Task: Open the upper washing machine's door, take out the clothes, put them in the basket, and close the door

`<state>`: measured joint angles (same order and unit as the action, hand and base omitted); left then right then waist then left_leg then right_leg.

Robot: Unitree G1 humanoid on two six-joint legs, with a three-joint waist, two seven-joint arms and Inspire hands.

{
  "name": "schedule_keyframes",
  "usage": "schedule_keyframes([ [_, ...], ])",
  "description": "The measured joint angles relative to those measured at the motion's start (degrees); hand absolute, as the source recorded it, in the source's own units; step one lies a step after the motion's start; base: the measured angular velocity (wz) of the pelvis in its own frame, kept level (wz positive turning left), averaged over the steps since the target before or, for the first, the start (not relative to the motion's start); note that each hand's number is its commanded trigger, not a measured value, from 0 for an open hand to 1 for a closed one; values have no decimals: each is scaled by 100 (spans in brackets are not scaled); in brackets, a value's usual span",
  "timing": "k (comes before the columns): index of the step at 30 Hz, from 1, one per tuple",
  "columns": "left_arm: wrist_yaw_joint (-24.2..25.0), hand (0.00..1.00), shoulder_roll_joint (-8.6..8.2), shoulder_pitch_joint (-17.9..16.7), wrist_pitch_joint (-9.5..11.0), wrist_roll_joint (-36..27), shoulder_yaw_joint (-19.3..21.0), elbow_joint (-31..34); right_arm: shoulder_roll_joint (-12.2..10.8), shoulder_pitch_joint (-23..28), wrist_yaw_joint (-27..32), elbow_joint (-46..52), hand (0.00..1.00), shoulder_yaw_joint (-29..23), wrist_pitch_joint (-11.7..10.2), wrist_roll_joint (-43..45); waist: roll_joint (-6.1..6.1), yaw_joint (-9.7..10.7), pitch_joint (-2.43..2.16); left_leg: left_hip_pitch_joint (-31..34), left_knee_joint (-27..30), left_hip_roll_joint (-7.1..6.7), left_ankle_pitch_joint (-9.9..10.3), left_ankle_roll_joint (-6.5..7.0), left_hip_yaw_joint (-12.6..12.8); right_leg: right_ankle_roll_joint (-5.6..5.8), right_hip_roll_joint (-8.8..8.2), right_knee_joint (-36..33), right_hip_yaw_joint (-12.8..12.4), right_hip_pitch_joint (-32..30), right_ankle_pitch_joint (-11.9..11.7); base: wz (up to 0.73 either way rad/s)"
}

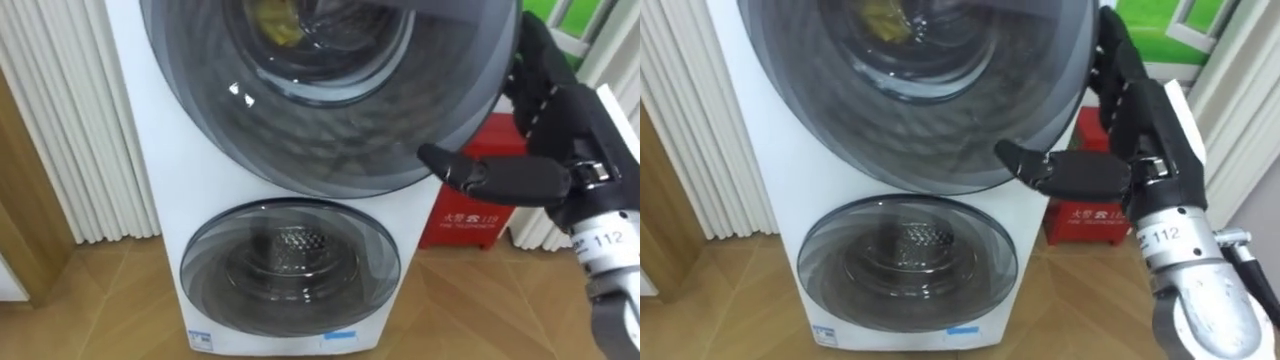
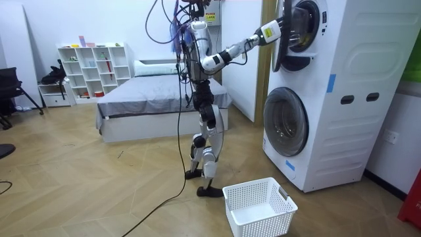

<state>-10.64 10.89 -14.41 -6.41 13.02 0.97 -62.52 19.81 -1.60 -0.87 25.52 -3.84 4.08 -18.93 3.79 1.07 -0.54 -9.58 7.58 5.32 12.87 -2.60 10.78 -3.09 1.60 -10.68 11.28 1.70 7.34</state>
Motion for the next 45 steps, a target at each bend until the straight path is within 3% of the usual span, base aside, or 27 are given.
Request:
schedule_keyframes([
  [2,-1,0,3,-12,55,-1,2,-38,-12,80,-114,149,0,1,-6,-82,26,27,-19,2,4,9,3,-6,42,-15,26,-9,-35,-35,-9,-14],
  [14,242,0,18,144,239,-135,-2,-284,-86,94,-364,276,0,-121,-3,-374,49,56,-28,39,37,8,1,-6,132,-25,-24,-3,-30,-89,-16,-3],
  [19,271,0,10,199,278,-94,0,-329,-158,-42,-431,426,0,-155,162,-265,52,3,-31,109,91,9,0,-6,135,-33,-26,-24,-32,-154,-22,-2],
  [24,285,0,10,245,276,-94,1,-426,-184,-440,-524,466,0,-90,178,-261,38,-58,-22,114,96,16,-1,-7,135,-41,-18,-14,-28,-155,-26,0],
  [32,229,0,22,321,276,-94,-7,-444,-367,-609,-520,673,0,31,106,-77,50,-164,-19,111,99,24,-2,-7,132,-58,0,-18,-111,-179,-38,-4],
  [41,230,0,97,406,297,-93,-142,-441,-599,-609,-736,720,0,329,-142,-137,101,-266,-22,104,108,97,-34,-63,127,-142,88,12,-143,-187,-104,-5],
  [45,245,0,136,402,301,-94,-251,-437,-683,-800,-897,725,0,768,-206,-140,142,-336,-18,129,113,108,-57,-99,24,-169,70,12,-50,-179,-82,15],
])
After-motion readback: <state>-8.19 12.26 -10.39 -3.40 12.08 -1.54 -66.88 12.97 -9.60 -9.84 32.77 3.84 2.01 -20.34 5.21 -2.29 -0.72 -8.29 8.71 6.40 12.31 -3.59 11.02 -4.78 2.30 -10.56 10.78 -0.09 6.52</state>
